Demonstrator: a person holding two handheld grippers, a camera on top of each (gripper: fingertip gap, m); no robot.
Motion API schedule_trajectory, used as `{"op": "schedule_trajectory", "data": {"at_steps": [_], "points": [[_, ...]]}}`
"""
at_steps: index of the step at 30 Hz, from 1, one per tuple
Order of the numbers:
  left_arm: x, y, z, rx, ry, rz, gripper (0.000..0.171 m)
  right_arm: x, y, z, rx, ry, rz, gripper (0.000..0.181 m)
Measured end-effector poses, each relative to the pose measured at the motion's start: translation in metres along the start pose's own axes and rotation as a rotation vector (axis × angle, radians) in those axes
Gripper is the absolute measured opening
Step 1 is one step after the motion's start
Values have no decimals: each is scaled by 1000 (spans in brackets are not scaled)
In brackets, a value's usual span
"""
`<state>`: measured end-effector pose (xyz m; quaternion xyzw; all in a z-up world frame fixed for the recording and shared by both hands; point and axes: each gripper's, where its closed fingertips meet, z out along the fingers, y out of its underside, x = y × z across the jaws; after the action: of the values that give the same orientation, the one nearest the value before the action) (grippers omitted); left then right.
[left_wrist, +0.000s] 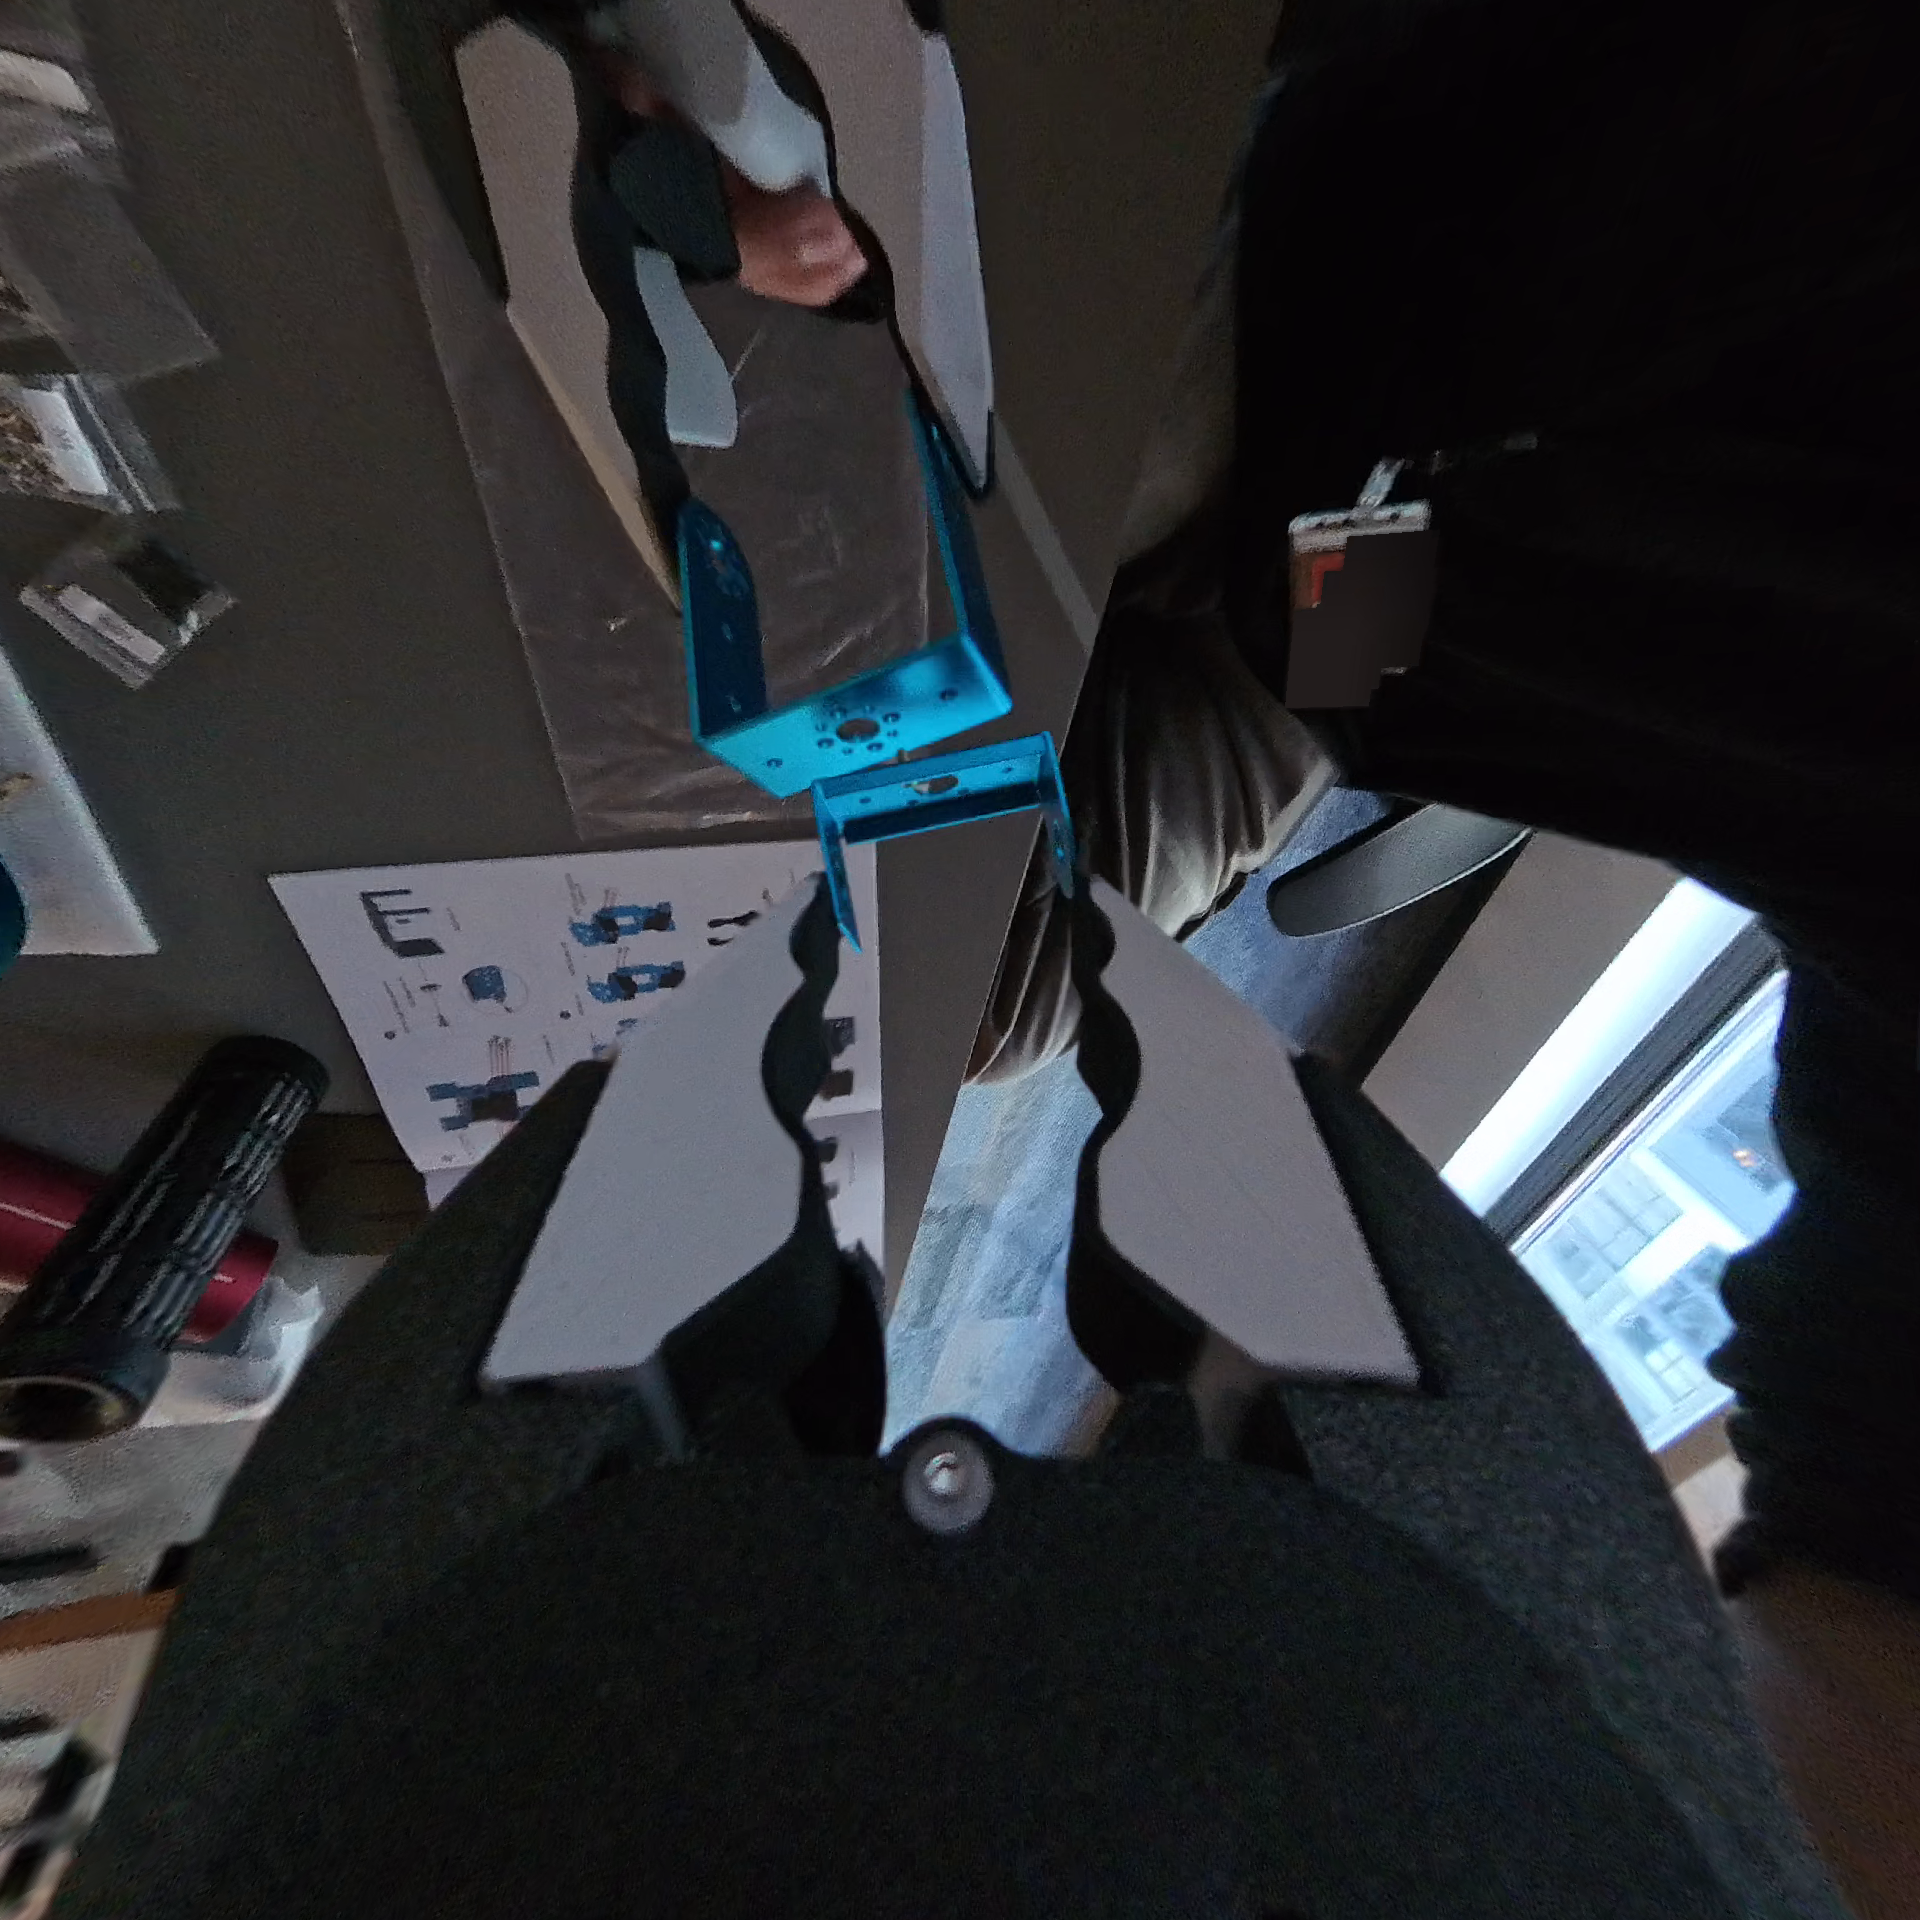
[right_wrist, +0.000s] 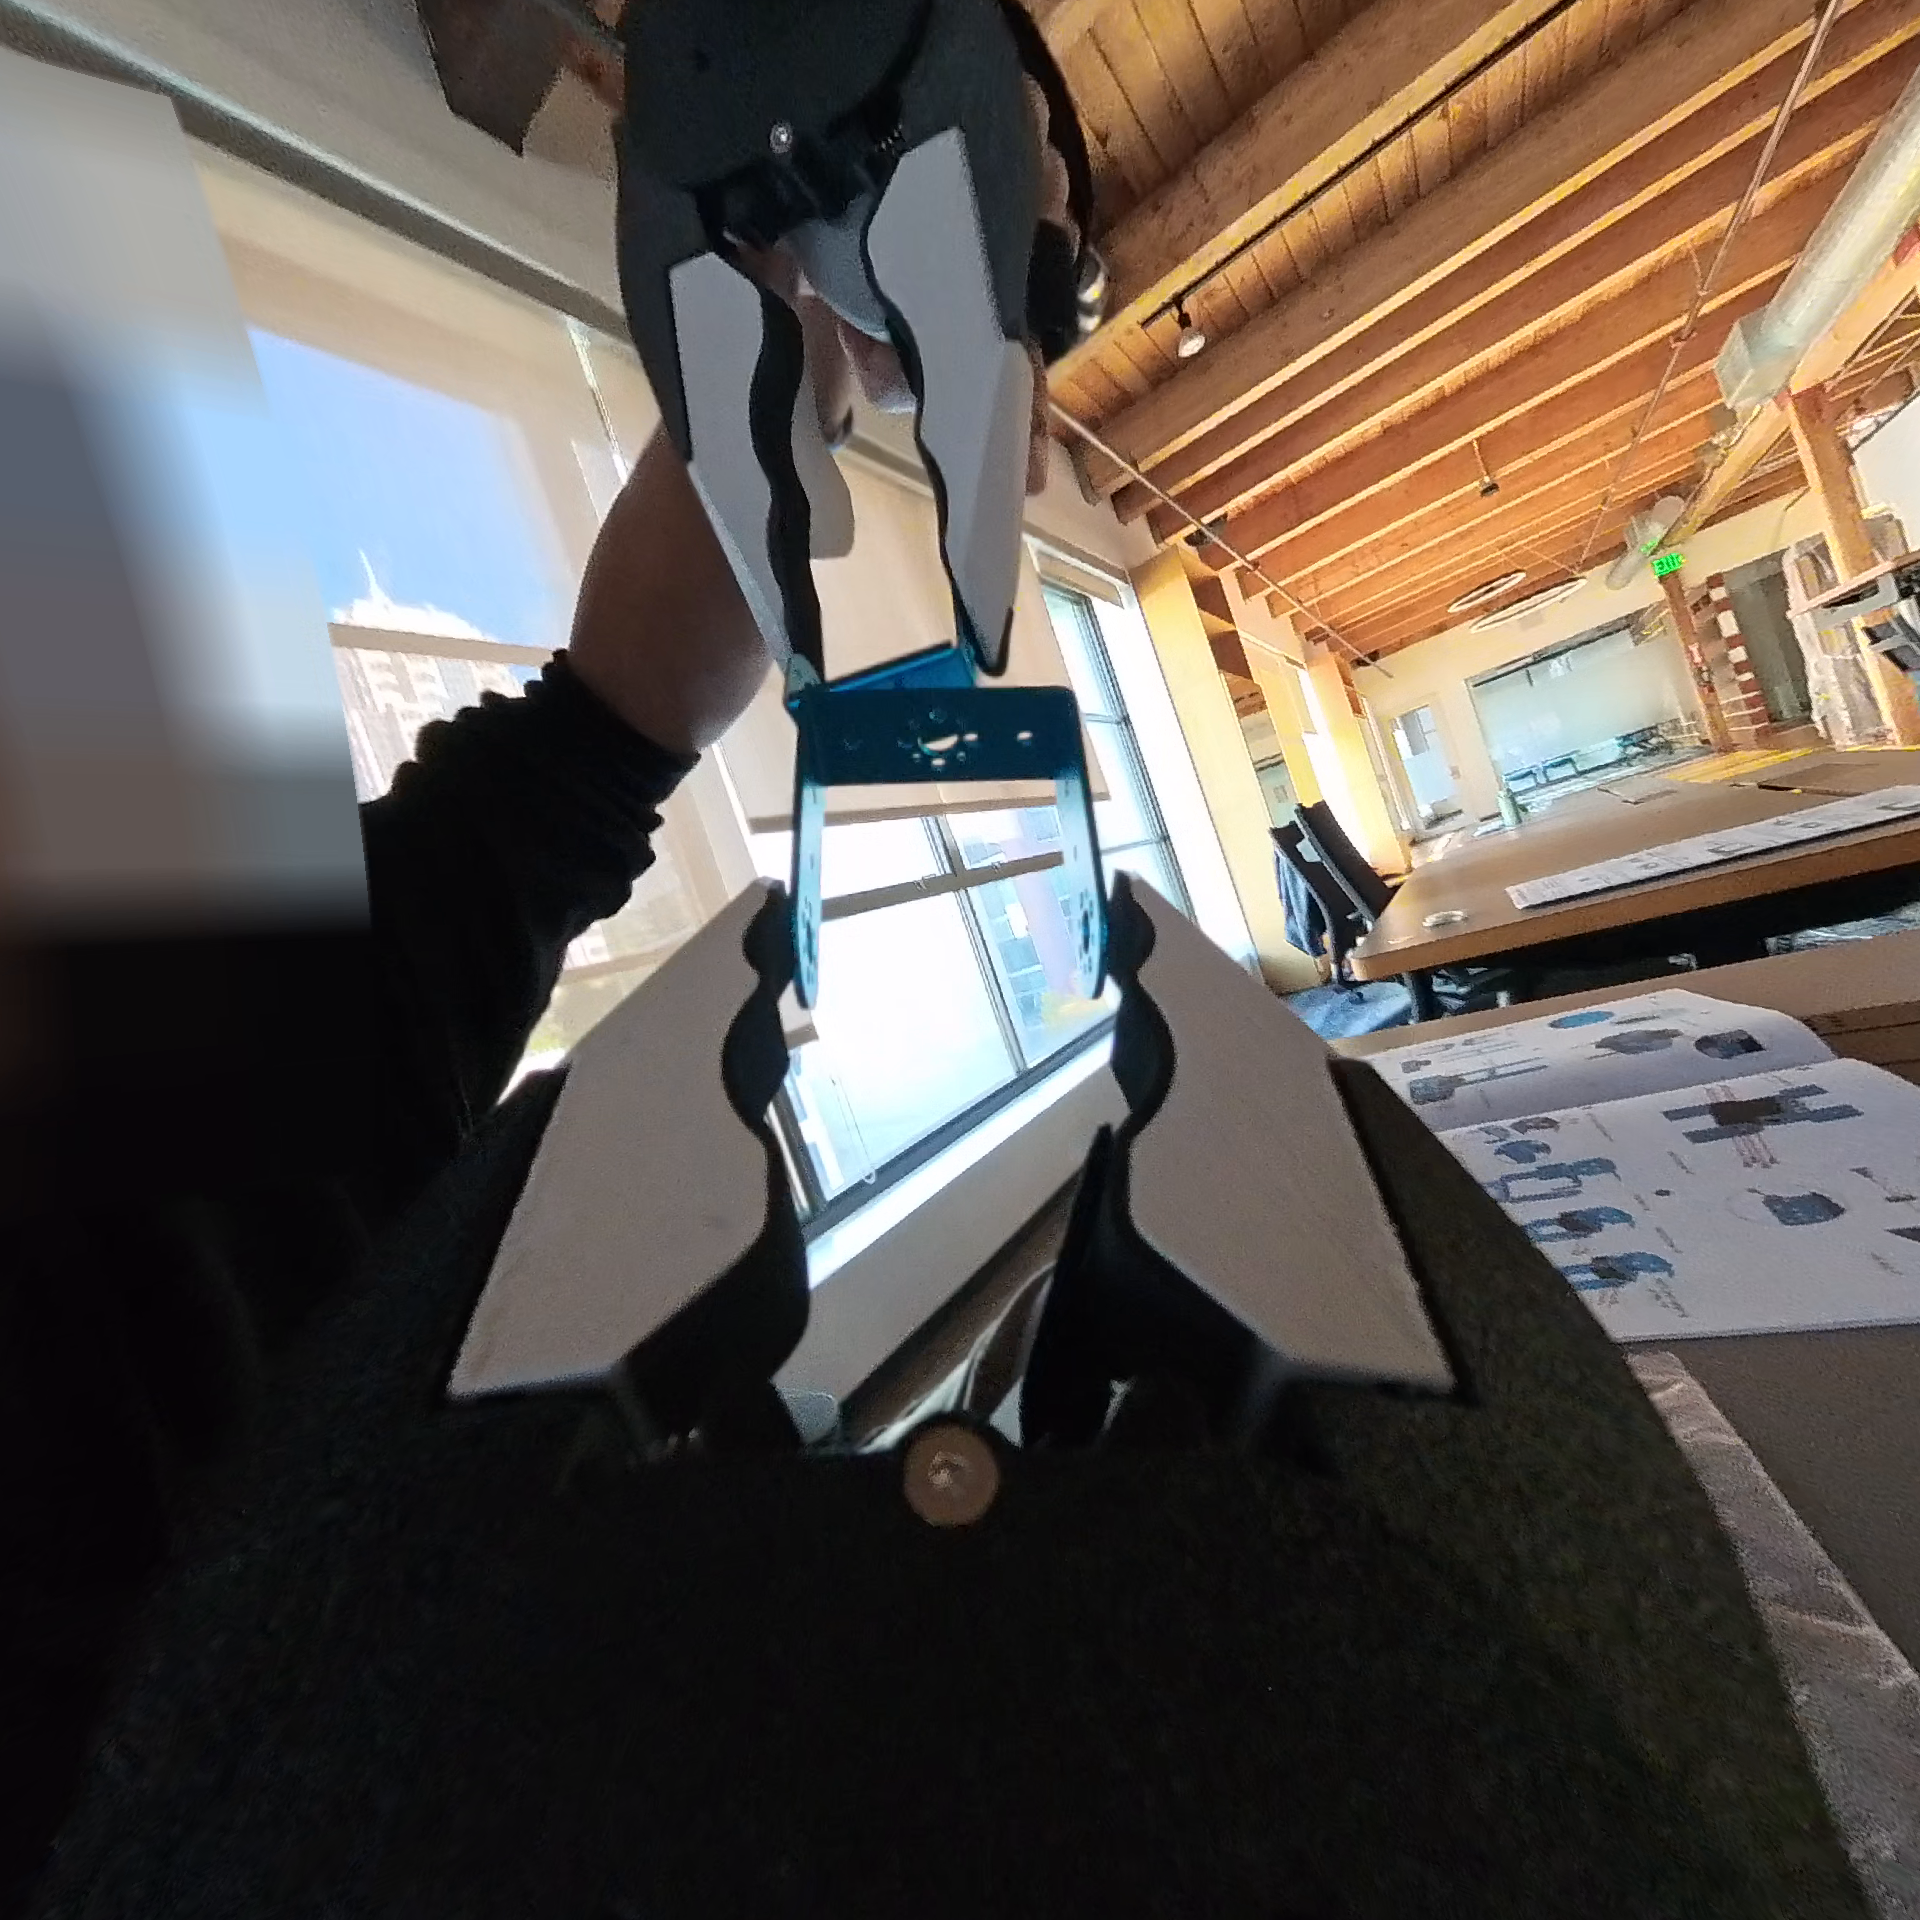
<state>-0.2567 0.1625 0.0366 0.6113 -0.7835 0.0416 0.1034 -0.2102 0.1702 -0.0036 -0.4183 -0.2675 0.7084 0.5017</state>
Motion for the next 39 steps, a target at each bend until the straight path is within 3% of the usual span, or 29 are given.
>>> {"op": "schedule_trajectory", "data": {"at_steps": [14, 23, 25, 27, 30, 34, 36, 39], "points": [[-21, -9, -11, 115, 85, -68, 44, 6, -22, -8, 66, 64, -56, 60], [-25, -18, -15, 161, 117, -65, 44, 19, -19, -15, 53, 64, 71, 60], [-25, -15, -12, 167, 121, -67, 44, 25, -5, -14, -90, 118, 13, 60], [-24, -7, -7, 170, 119, -69, 44, 34, 22, -17, -344, 180, -95, 61], [-26, 8, 4, 213, 119, -89, 44, 52, 70, -42, -756, 269, -260, 60], [-28, 31, 30, 268, 143, -109, 44, 59, 116, -79, -1121, 295, -389, 61], [-28, 40, 46, 288, 157, -113, 44, 62, 130, -95, -1246, 299, -427, 61], [-30, 49, 67, 320, 169, -114, 44, 61, 139, -106, -1315, 311, -395, 62]]}}
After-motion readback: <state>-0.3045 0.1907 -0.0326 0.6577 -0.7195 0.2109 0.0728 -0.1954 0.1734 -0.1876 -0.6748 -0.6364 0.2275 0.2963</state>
